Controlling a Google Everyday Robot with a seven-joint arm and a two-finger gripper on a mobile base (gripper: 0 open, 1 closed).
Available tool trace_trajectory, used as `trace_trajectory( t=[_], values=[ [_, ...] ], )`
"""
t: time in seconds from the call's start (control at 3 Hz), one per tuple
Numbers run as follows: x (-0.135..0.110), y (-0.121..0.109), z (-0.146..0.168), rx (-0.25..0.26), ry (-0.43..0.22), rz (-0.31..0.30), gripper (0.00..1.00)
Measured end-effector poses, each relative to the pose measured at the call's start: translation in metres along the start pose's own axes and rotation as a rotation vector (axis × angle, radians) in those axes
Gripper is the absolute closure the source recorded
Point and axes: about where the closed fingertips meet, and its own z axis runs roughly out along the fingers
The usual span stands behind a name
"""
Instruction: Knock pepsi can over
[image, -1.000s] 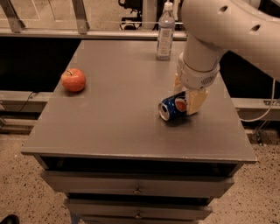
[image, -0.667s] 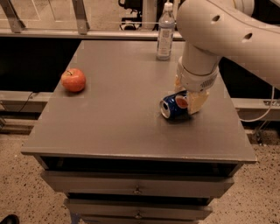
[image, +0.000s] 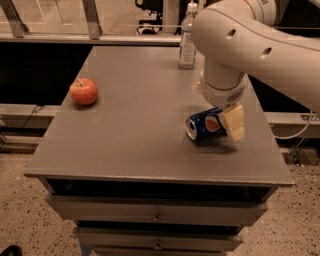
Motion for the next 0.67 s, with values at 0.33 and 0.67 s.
trace_trajectory(
  t=[0.33,0.67],
  values=[
    [0.010,-0.005,-0.005,-0.046,-0.027,0.024,0.00],
    [0.035,0.010,-0.003,-0.137,-0.109,0.106,0.00]
  ],
)
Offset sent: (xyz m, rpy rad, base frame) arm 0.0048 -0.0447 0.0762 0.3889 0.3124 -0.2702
